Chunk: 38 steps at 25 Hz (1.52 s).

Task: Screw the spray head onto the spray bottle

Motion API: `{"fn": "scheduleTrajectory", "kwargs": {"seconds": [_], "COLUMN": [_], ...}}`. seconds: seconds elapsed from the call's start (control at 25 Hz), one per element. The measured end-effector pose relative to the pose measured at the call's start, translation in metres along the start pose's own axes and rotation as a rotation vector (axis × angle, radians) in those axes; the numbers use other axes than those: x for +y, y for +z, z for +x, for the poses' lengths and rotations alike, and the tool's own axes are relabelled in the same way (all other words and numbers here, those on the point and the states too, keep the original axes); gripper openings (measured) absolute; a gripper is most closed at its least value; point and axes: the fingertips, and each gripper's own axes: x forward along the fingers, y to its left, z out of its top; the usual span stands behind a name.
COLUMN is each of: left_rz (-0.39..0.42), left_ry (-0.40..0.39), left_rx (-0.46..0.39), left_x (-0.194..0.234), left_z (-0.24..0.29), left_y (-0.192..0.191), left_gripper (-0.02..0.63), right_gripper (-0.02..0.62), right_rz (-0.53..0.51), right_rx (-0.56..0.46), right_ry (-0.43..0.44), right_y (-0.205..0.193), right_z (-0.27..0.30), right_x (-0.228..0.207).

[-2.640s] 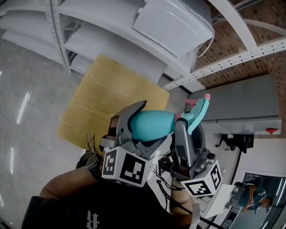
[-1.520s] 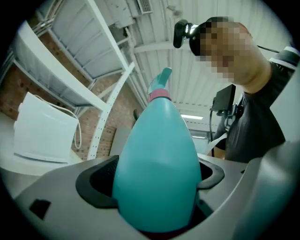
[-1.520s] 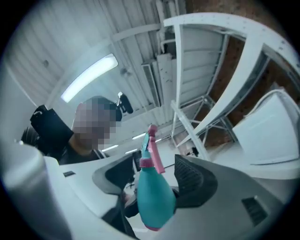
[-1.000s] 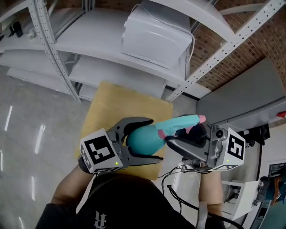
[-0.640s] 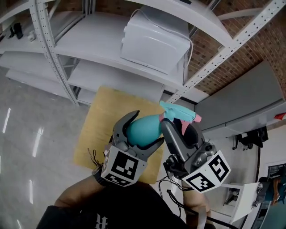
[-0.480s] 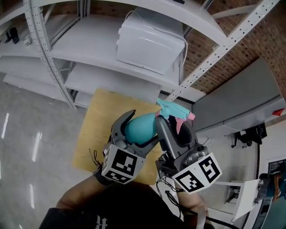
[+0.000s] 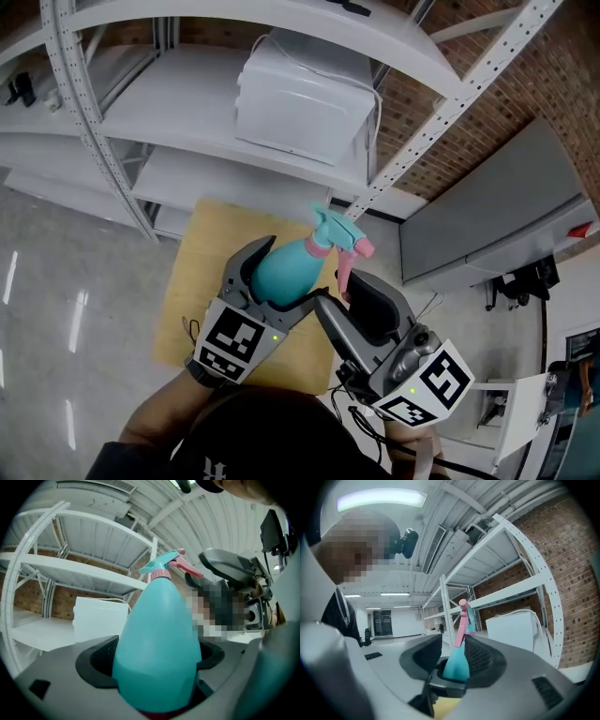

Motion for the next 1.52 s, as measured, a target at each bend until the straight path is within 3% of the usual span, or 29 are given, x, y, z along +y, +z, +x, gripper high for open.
{"fn": "scheduleTrajectory", "kwargs": {"seconds": [0.08,0.2,0.28,0.36,0.44,0.52,0.6,0.68,0.72,0.8,0.92,1.08,1.16,1.24,1.36,1.52], "left_rz": [-0.046,-0.097,-0.107,-0.120,-0.147,-0.170,-0.178,-0.191,-0.199,-0.186,-0.113,0.096,0.168,0.158,0.146,0.057], "left_ry": [-0.111,-0.369,-0.573,-0.763,-0.915,-1.006,-1.037,-1.013,-0.977,-0.852,-0.549,-0.017,0.130,0.148,0.138,0.047], "left_rx": [-0.028,-0.068,-0.081,-0.085,-0.079,-0.061,-0.035,-0.024,-0.022,-0.004,0.053,0.166,0.171,0.148,0.122,0.026], "left_x": [-0.012,-0.038,-0.062,-0.084,-0.102,-0.116,-0.124,-0.122,-0.116,-0.099,-0.066,-0.020,-0.009,-0.007,-0.008,-0.017], "left_z": [-0.004,-0.022,-0.039,-0.053,-0.064,-0.069,-0.069,-0.064,-0.061,-0.051,-0.034,-0.013,-0.010,-0.007,-0.002,0.002], "left_y": [0.005,0.017,0.025,0.030,0.032,0.030,0.024,0.018,0.016,0.010,0.001,-0.010,-0.013,-0.013,-0.010,0.005], "left_gripper": [0.449,0.449,0.449,0.449,0.449,0.449,0.449,0.449,0.449,0.449,0.449,0.449,0.449,0.449,0.449,0.449], "right_gripper": [0.128,0.128,0.129,0.132,0.196,0.218,0.218,0.200,0.146,0.140,0.134,0.131,0.130,0.130,0.132,0.139], "right_rz": [0.018,0.089,0.163,0.196,0.174,0.136,0.134,0.144,0.144,0.123,0.123,0.163,0.156,0.155,0.178,0.101], "right_rx": [-0.044,-0.179,-0.159,-0.090,-0.034,-0.031,-0.059,-0.071,-0.064,-0.037,-0.012,-0.046,-0.071,-0.087,-0.077,-0.066], "right_ry": [0.075,0.199,0.390,0.644,0.847,0.981,1.050,1.045,1.003,0.845,0.507,0.090,-0.042,-0.096,-0.108,-0.113], "right_y": [0.010,0.038,0.037,0.028,0.023,0.025,0.031,0.033,0.032,0.026,0.018,0.009,0.006,0.005,0.005,0.013], "right_z": [-0.025,-0.060,-0.056,-0.041,-0.028,-0.025,-0.024,-0.021,-0.017,-0.006,0.011,0.022,0.023,0.023,0.022,0.014], "right_x": [0.006,-0.019,-0.034,-0.022,0.008,0.034,0.046,0.047,0.044,0.033,0.006,-0.035,-0.044,-0.046,-0.048,-0.033]}}
